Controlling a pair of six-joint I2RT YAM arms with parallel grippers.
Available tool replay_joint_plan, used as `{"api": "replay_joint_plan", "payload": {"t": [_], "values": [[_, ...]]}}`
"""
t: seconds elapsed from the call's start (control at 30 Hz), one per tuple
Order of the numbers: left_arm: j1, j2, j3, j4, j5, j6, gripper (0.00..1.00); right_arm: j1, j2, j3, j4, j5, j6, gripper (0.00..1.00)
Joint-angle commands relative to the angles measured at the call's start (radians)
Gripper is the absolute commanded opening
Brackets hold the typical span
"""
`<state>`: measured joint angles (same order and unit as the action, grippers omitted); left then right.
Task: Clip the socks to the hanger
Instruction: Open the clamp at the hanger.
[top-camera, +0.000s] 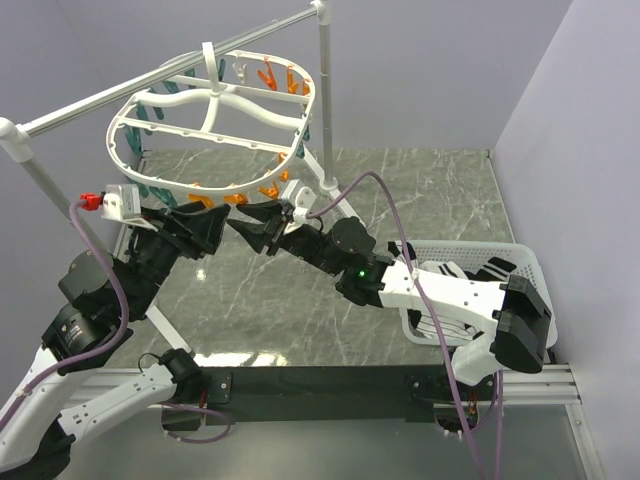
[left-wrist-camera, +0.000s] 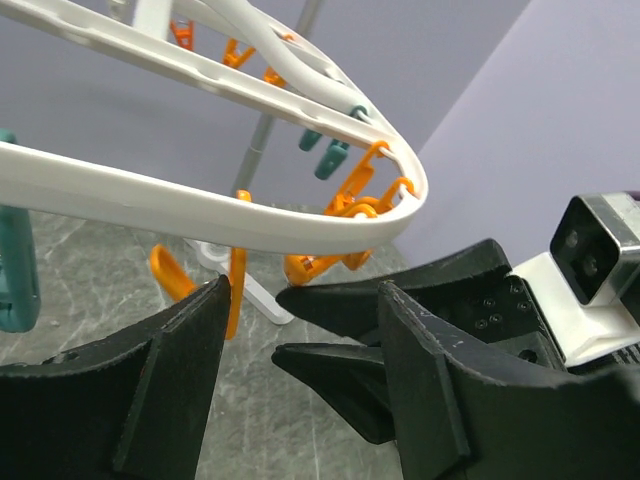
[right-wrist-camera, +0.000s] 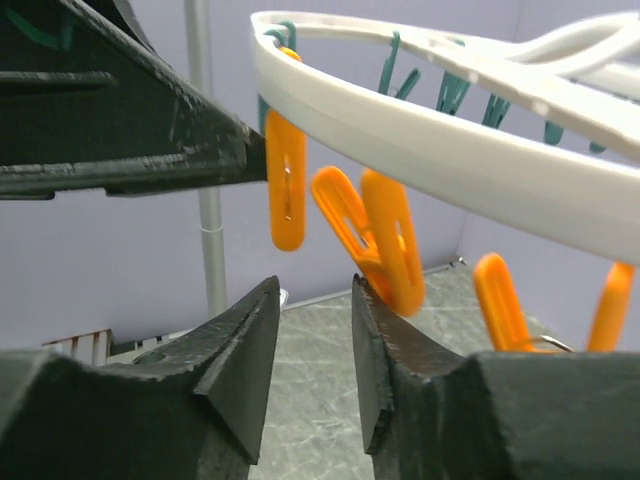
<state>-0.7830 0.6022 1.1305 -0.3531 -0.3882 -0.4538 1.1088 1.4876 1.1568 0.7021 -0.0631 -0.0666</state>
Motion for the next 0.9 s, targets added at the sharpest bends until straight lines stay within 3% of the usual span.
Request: {"api": "replay_joint_plan", "payload": {"t": [0.0,0.47,0.67,0.87], "values": [[0.001,0.005,0.035,0.017,0.077,0.01,0.67,-0.009,-0.052,-0.002,0.063,-0.044,-0.055,0.45],[0.001,0.021,0.022,0.054,0.054,-0.019,0.69,-0.026,-0.003,0.04,0.08,0.089,-0.113,0.55],[0.002,0.021,0.032,0.005,-0.061,-0.026,0.68,-0.03,-0.029,0.027,0.051,-0.013,-0.114,0.55],[0.002,0.011,-0.011,0.052,-0.063,0.01,0.68,-0.029,-0.05,-0.013,0.071,-0.057,-0.101,0.54]]}}
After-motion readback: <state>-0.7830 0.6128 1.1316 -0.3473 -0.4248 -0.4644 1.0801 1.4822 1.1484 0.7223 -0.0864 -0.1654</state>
